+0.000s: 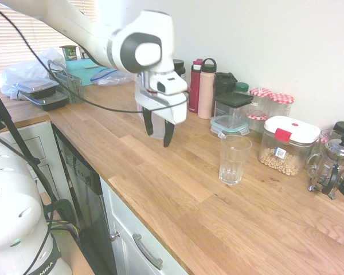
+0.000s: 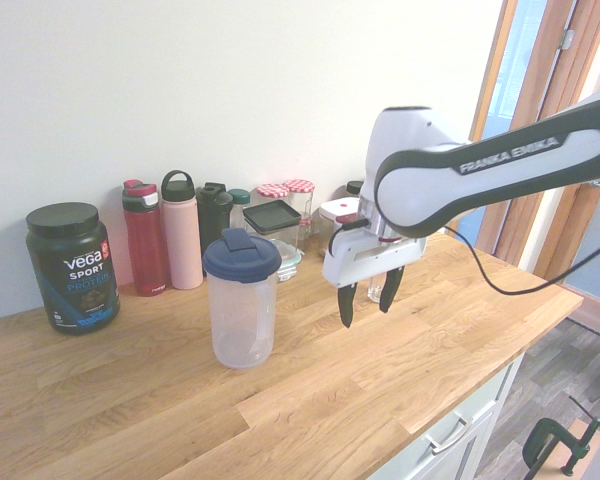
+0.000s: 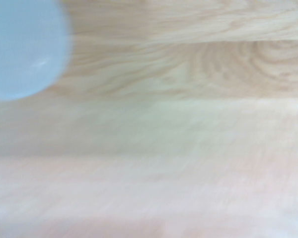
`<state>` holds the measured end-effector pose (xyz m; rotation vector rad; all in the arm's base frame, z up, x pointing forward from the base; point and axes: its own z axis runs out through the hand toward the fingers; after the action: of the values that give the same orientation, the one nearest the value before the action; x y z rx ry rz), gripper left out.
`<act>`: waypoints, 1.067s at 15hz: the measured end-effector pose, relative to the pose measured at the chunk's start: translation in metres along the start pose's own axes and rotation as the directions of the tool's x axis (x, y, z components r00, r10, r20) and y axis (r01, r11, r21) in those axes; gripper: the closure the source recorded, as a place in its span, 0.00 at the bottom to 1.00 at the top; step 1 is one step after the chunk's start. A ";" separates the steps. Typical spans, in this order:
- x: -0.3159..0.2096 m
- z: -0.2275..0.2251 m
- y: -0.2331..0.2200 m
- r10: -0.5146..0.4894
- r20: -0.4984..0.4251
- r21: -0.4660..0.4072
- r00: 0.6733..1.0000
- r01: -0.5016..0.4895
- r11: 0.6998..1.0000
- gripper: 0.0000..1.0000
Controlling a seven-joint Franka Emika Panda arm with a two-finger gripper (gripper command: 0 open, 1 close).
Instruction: Pour me some water
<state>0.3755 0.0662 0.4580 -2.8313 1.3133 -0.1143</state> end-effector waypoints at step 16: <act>-0.097 0.002 -0.152 0.077 -0.182 0.127 0.980 -0.054 0.990 1.00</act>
<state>0.4293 0.2381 0.4572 -2.7276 1.3788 -0.4530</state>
